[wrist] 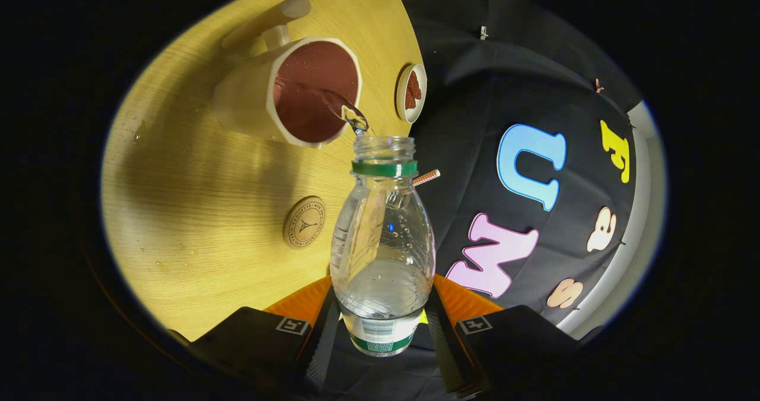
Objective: Take the bottle from table, then pour the juice into the cup, finally place the bottle on the coaster
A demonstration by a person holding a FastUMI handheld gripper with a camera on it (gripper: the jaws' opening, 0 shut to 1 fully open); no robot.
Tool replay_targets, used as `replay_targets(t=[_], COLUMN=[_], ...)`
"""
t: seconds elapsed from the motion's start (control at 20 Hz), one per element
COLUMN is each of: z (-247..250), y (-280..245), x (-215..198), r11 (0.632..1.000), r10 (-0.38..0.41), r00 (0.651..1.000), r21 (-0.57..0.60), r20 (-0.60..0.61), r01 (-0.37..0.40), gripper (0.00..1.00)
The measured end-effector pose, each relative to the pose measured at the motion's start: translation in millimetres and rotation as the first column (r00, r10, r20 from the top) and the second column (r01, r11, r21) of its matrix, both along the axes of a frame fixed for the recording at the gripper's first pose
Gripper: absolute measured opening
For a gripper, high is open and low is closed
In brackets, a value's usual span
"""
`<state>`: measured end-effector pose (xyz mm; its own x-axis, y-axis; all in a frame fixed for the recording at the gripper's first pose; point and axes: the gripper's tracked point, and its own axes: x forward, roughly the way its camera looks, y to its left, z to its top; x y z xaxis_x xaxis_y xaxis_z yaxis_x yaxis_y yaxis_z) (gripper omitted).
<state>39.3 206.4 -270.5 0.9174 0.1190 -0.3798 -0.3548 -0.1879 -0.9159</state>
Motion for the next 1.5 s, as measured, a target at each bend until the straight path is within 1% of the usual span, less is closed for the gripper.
replay_targets(t=[0.7, 1.1, 1.5], z=[11, 18, 22], y=[1, 8, 10], x=[6, 7, 7], r11=[0.997, 0.989, 0.981], r10=[0.042, 0.099, 0.129], r00=[0.998, 0.99, 0.985], r21=[-0.065, -0.123, -0.162], r20=[0.052, 0.1, 0.111], r01=[-0.039, -0.086, -0.11], gripper=[0.75, 0.75, 0.75])
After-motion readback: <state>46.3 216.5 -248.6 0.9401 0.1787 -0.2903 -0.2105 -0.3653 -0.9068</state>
